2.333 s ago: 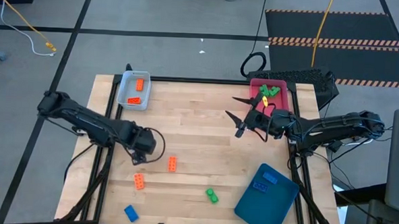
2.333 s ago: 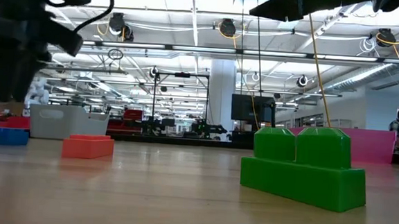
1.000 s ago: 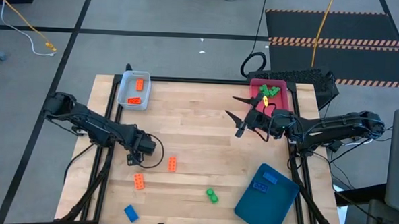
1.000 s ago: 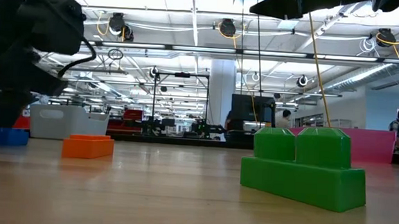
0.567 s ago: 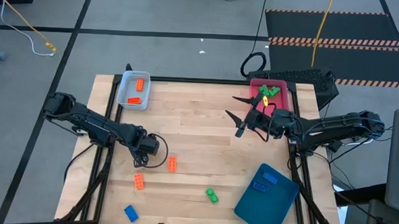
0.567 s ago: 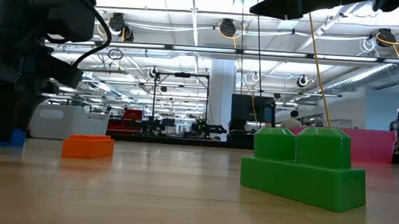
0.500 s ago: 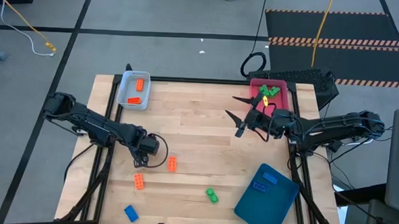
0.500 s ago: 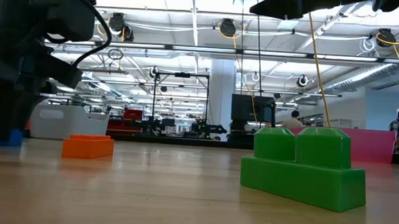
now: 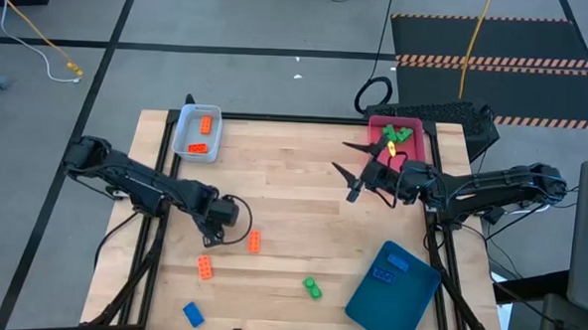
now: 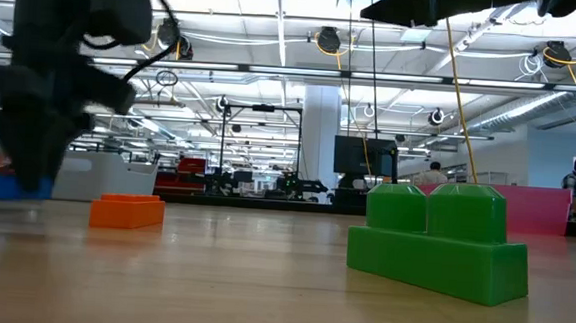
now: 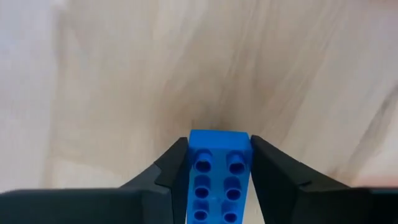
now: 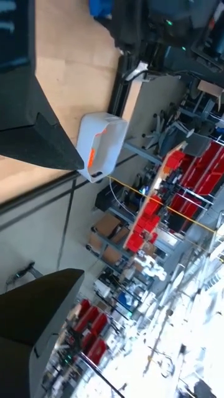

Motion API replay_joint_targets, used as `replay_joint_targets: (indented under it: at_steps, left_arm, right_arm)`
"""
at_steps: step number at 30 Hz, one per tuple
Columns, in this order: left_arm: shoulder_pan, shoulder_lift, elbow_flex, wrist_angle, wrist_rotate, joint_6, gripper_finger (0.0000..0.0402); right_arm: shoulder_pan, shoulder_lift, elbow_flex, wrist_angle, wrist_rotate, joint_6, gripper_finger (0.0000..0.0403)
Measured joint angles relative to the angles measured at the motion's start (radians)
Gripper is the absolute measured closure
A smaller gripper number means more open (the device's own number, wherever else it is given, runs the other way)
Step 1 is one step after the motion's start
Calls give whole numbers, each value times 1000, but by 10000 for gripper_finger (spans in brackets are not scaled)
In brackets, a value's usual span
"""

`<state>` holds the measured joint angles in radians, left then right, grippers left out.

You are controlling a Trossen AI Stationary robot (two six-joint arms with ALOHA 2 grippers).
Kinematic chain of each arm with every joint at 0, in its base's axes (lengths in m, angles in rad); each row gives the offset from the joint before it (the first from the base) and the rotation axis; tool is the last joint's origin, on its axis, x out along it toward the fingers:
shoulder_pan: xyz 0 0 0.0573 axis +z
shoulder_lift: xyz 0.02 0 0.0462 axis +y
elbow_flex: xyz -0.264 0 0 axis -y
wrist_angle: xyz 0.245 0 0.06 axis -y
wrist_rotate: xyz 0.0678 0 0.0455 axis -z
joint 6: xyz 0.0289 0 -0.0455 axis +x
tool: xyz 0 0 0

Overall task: Sort & place blocks by color
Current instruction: Put the blue gamepiece into the blue bin

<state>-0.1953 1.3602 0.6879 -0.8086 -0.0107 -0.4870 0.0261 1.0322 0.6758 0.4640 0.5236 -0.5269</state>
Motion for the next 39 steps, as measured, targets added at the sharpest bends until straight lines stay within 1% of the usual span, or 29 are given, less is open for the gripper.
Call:
replay_joint_targets:
  at_steps: [4,6,10,13,17,20,23,26,31,35,39]
  left_arm:
    - [20,0,85,11,-101,46,267]
    - [33,0,125,29,-150,78,267]
    - [76,0,193,116,-178,150,262]
    - [108,0,231,205,-179,203,254]
    - [144,0,263,376,-180,281,262]
    - [165,0,270,528,-181,336,265]
    - [179,0,270,661,-181,390,262]
    - [191,0,270,791,-182,443,259]
    - [214,18,271,1051,-179,508,265]
    - [227,80,271,1223,-101,528,264]
    - [230,153,271,1321,-51,517,259]
  right_arm:
    - [0,0,-18,-19,-5,65,133]
    - [-1,0,-38,-20,-31,97,133]
    - [-1,0,-76,-12,-78,157,133]
    - [-1,0,-117,38,-148,206,133]
    - [0,0,-173,127,-261,263,133]
    - [0,1,-196,168,-270,280,133]
    - [0,1,-198,169,-271,282,133]
    - [0,1,-198,178,-317,282,133]
    - [0,13,-199,245,-320,275,133]
    - [-1,41,-199,292,-342,274,133]
    - [-1,62,-199,320,-344,273,133]
